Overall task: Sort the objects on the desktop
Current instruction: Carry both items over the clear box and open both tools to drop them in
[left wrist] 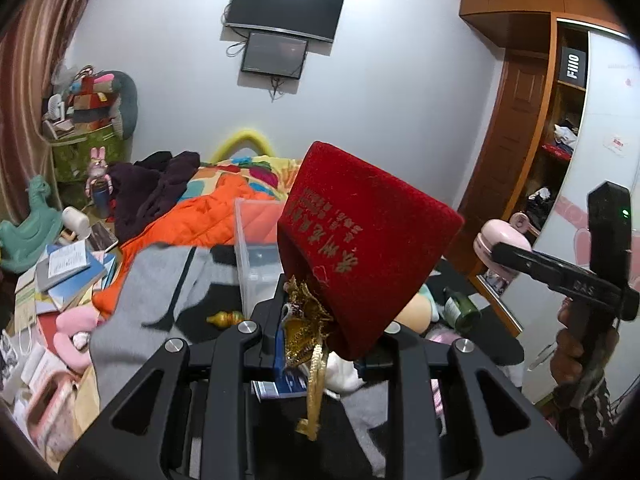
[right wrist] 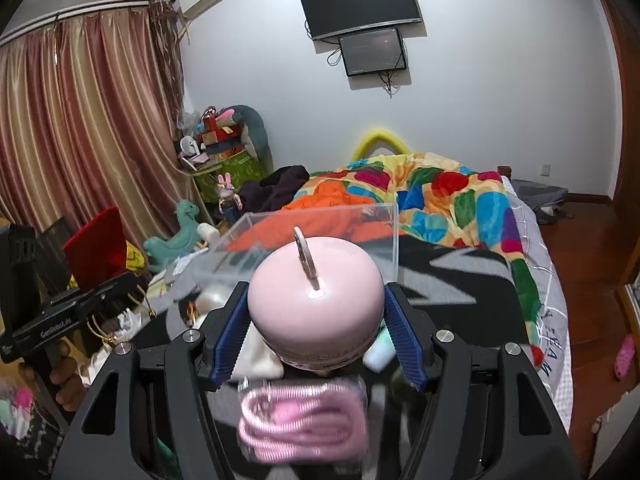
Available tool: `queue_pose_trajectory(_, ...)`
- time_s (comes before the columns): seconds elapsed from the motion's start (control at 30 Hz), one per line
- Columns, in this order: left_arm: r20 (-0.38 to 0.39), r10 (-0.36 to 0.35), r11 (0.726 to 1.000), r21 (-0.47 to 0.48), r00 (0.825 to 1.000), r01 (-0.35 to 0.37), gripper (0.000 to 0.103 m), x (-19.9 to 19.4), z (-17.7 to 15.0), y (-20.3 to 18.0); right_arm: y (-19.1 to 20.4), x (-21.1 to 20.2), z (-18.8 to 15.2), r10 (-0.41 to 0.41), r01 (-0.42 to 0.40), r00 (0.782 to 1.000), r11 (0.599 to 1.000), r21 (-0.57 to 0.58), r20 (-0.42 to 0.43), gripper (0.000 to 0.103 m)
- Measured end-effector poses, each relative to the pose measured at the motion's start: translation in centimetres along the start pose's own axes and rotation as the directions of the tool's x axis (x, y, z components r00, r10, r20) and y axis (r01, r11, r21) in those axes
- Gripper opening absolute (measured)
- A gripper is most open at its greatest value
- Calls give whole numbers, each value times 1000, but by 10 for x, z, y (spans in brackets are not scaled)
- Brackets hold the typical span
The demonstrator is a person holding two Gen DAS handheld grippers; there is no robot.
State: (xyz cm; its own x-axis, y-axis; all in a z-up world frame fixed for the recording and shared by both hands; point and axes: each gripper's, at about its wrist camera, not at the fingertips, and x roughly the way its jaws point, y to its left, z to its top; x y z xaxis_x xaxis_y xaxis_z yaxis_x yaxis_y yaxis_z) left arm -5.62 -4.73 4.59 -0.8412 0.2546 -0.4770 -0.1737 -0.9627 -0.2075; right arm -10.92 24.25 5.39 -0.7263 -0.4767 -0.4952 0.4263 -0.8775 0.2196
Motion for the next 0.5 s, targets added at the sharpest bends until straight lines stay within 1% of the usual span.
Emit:
queue_pose_trajectory(0.1,-1,24,1000,17,1000,-24,25,8,14,5,2,12,15,-34,34,999,999,-20,4,62)
queue_pose_trajectory(0.13,-8,29,999,20,1000,-29,25,12,19,7,2,15,19,-36,36,999,999,-23,3,62)
queue_pose_trajectory(0.23,-43,14,1000,6,999,-14,25,30,29,14,1,31,31,-43,42,999,999,-13,-20,62)
queue_pose_trajectory(0.37,-67,37,999,19,997,-36,25,57,39,18,-1,48,42,-41,41,998,999,-2,-42,62)
queue_pose_trajectory(0.5,-102,6,1000,2,995,-6,25,77,46,24,-2,66,50,-65,65,996,998,-14,-58,62)
